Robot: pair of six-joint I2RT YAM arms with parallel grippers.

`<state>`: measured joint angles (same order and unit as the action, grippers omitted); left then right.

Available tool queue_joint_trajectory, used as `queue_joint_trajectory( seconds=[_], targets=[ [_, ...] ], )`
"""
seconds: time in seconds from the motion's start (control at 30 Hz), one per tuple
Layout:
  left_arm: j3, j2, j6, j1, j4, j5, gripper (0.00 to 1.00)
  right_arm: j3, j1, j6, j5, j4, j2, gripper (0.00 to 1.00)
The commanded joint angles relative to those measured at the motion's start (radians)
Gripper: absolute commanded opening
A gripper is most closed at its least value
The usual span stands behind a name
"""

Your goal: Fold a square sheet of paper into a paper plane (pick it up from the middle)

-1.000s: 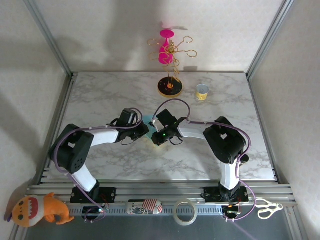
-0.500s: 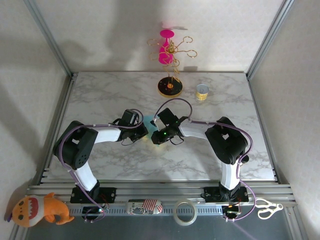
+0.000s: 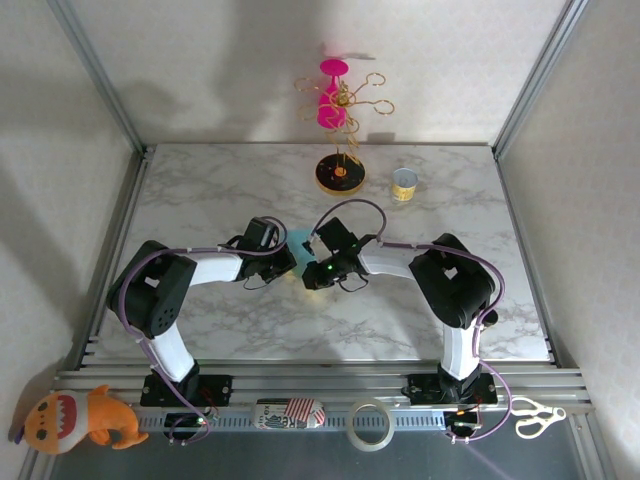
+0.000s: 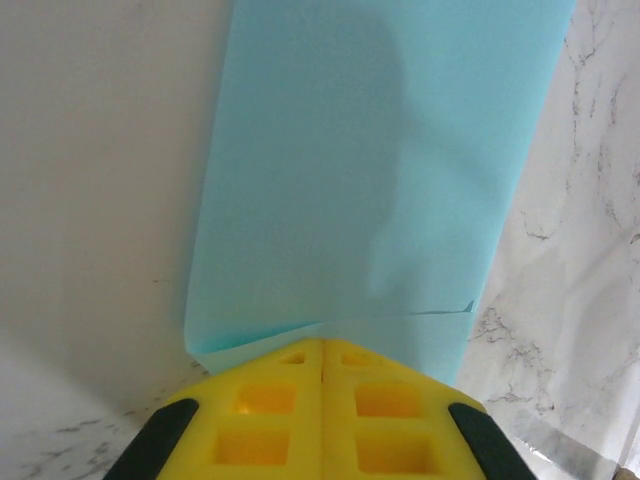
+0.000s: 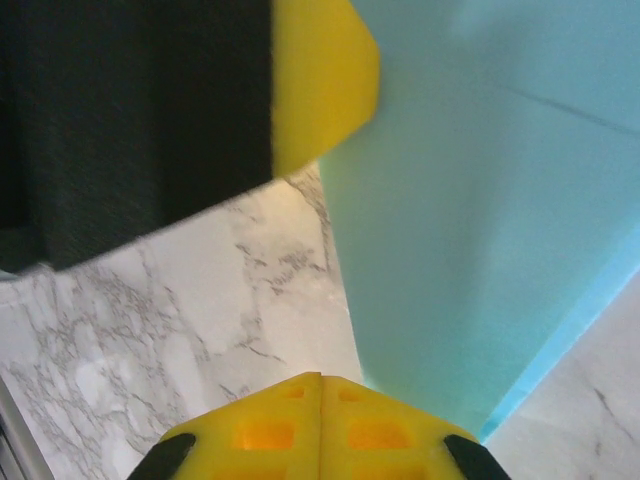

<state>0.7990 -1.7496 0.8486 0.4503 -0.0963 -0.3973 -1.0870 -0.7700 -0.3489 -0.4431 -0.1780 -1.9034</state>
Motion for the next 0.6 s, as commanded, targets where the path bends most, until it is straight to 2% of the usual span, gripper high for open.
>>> queue_joint_trajectory(
  seconds=[0.0, 0.2, 0.4, 0.57],
  targets=[
    [0.002, -0.027, -0.019, 0.002, 0.090, 0.063, 0.04, 0.045, 0.003, 0.001, 0.002, -0.039, -0.007, 0.08],
    [0.019, -0.024, -0.036, 0.002, 0.103, 0.056, 0.04, 0.146, 0.004, -0.002, 0.008, -0.027, 0.055, 0.08],
    [0.040, -0.002, -0.033, 0.002, 0.069, 0.002, 0.07, 0.211, 0.006, -0.039, -0.011, 0.071, 0.158, 0.08],
    [0.063, 0.084, 0.024, 0.002, 0.021, -0.042, 0.21, 0.177, 0.009, -0.082, 0.088, 0.154, 0.272, 0.11]
  ],
)
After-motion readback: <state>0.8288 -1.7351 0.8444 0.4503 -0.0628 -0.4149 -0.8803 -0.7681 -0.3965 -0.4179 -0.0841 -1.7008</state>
